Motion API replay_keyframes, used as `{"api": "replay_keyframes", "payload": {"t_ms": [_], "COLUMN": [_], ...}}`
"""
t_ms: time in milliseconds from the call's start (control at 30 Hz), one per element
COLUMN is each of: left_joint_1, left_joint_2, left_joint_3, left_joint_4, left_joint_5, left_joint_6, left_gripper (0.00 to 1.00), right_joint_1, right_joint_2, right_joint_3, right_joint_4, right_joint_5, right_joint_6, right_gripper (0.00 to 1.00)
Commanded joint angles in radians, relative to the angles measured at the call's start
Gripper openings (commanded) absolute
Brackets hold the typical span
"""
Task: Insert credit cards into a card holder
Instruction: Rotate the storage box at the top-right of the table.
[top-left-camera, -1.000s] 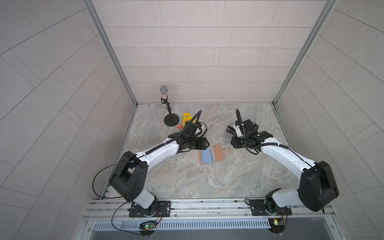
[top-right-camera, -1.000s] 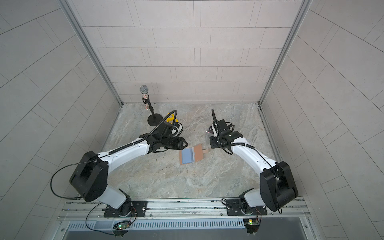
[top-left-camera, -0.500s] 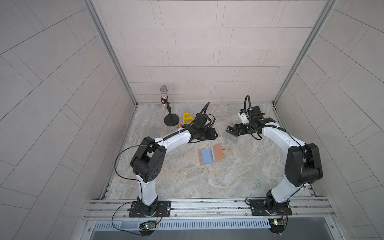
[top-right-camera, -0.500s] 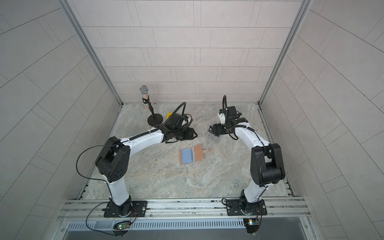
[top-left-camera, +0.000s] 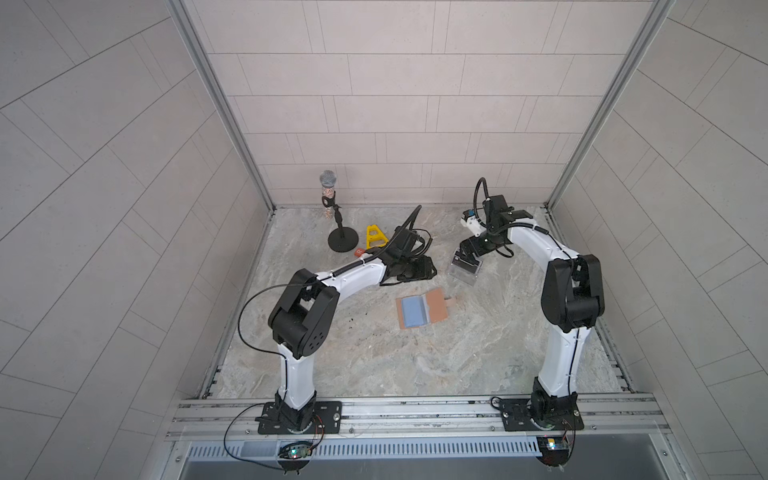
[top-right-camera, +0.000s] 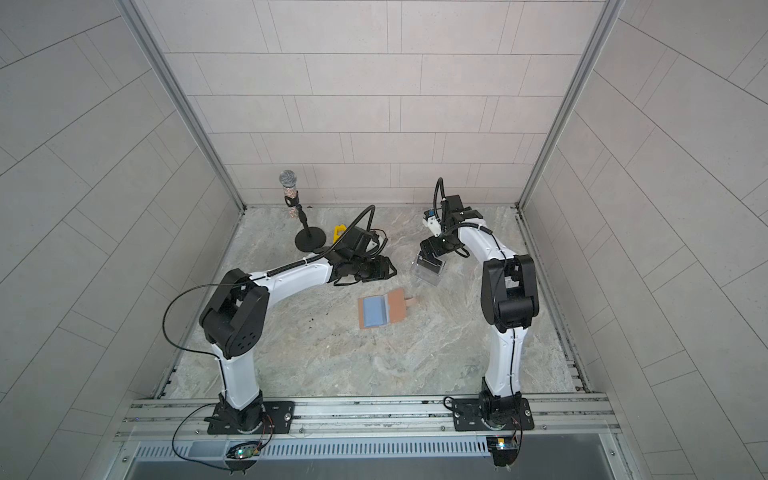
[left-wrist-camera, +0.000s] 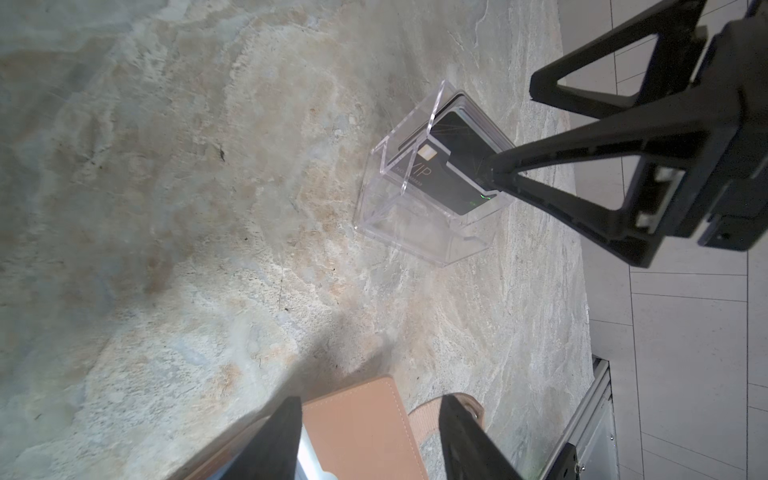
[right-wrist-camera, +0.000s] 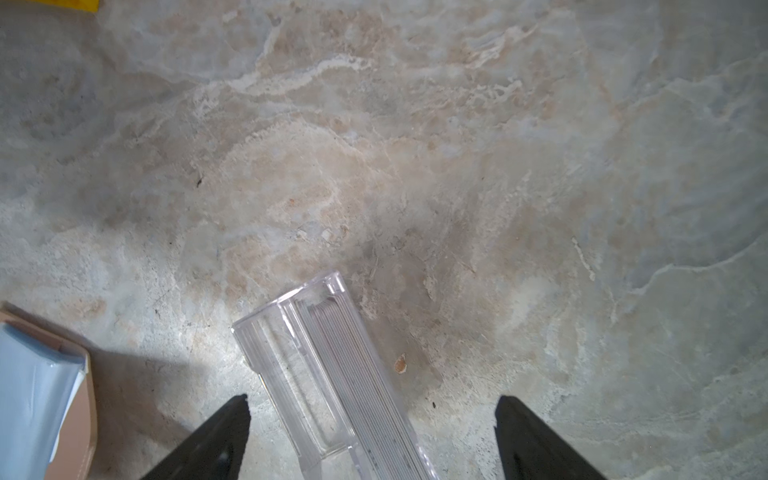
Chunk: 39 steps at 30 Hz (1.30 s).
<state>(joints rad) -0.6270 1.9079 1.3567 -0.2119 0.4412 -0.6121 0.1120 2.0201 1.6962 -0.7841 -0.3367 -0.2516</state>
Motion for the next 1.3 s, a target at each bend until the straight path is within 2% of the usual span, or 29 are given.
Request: {"api": "replay_keyframes", "payload": {"t_ms": [0, 333, 600, 867, 1067, 1267], "left_joint_1": [0.000, 0.001, 0.003, 0.003, 0.003, -0.002], "left_joint_2": [-0.007, -0.025, -0.031, -0.029, -0.023, -0.002], "left_joint_3": [0.028, 0.018, 0.006, 0.003, 0.001, 0.014], "left_joint_4": [-0.025, -0.048, -0.049, -0.055, -0.040, -0.024], "left_joint_5": [0.002, -0.009, -0.011, -0.003, 0.008, 0.038], "left_joint_6": [0.019, 0.033, 0.034, 0.042, 0.035, 0.024], "left_gripper": [0.59, 0.59, 0.59, 0.59, 0.59, 0.59], "right_joint_1": [-0.003, -0.002, -0.002, -0.002, -0.003, -0.002], "right_joint_2": [0.063, 0.170, 0.168, 0.086, -0.029, -0.139], "right_joint_3": [0.080, 0.168, 0.132, 0.011, -0.123, -0.294], "right_joint_4": [-0.160, -0.230, -0.234, -0.205, -0.138, -0.071], "right_joint_5": [-0.040, -0.001, 0.031, 0.051, 0.068, 0.057], "right_joint_6": [-0.106, -0.135, -0.101, -0.066, -0.003, 0.135], "right_gripper": [0.94, 0.90, 0.68, 0.47, 0.46, 0.45]}}
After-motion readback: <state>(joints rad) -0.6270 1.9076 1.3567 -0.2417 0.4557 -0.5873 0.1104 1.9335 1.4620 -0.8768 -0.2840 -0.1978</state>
